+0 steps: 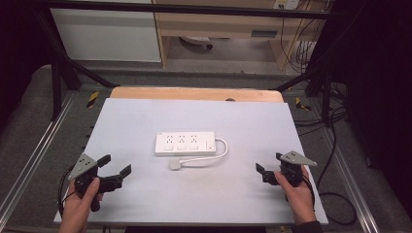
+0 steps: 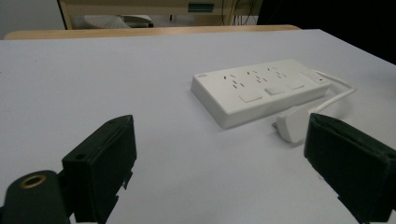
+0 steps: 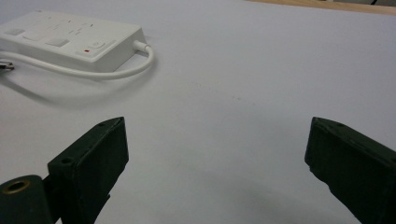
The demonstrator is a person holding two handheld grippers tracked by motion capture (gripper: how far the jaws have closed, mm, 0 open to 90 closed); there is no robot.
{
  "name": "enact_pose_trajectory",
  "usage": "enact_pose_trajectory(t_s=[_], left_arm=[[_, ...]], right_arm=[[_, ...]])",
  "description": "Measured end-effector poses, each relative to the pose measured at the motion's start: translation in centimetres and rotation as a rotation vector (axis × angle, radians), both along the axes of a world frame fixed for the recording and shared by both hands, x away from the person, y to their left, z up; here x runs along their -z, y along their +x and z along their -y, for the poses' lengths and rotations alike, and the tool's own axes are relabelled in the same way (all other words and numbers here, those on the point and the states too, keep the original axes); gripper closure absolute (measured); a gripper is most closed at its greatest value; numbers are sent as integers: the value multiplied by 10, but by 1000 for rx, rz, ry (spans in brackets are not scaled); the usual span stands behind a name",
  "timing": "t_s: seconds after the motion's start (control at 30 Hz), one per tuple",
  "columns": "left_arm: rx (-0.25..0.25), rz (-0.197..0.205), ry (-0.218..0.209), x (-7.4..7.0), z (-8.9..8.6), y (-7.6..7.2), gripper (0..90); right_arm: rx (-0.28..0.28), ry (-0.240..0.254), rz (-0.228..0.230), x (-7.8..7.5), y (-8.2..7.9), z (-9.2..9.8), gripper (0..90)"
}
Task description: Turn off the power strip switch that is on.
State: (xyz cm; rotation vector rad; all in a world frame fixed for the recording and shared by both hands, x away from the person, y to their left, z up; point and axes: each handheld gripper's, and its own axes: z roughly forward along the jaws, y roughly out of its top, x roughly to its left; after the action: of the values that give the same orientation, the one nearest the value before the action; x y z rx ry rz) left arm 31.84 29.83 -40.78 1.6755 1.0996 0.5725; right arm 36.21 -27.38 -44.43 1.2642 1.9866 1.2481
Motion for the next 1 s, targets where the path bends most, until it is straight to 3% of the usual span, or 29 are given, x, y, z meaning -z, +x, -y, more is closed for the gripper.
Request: enact_pose_trajectory(t_s=[1.0], left_arm=[[10,0,-5,1,2,0,89]], right_arm=[[-39,50,56,-7,-4,-7,53]])
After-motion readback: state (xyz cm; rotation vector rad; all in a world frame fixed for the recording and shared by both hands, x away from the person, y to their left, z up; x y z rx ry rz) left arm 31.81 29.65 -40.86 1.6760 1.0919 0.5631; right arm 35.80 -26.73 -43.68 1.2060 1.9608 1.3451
